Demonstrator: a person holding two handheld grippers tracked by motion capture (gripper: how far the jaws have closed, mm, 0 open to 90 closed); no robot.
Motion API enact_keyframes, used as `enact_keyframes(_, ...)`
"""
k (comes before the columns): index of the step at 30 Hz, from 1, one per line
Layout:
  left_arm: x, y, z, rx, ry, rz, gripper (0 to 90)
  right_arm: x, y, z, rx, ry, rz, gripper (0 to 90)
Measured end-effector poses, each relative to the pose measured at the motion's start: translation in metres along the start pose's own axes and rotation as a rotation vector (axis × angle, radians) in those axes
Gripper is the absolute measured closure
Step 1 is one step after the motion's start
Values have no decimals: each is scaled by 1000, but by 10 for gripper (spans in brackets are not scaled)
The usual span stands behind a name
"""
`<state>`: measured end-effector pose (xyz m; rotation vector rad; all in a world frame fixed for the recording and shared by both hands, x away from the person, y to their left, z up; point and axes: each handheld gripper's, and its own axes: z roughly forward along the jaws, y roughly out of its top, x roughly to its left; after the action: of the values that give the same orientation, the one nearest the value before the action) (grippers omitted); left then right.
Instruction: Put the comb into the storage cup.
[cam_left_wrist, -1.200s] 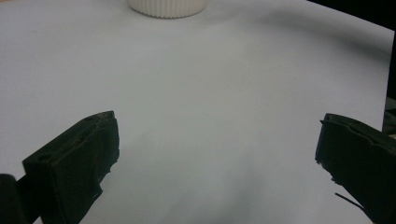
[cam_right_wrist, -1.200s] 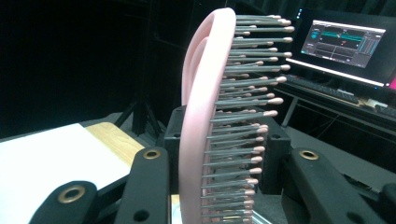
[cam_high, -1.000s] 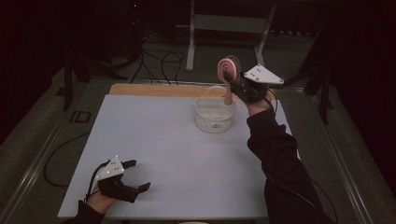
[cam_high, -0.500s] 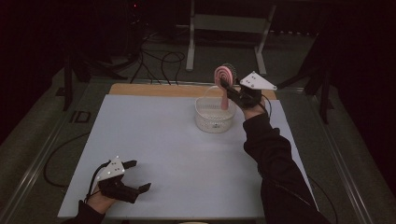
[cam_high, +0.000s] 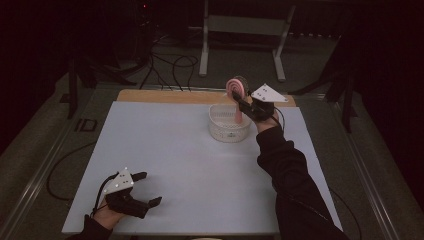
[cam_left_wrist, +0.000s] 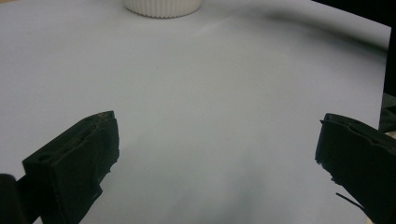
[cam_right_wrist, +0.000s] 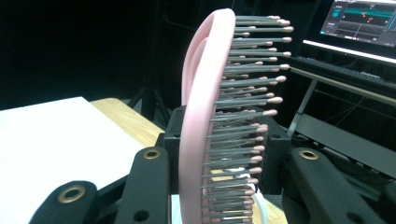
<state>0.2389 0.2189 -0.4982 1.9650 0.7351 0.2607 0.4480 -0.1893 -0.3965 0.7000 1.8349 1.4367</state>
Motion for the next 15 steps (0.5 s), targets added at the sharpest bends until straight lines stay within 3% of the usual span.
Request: enact_keyframes(15,1,0,0,1,-2,0,4,9,-20,8,25,11,-63,646)
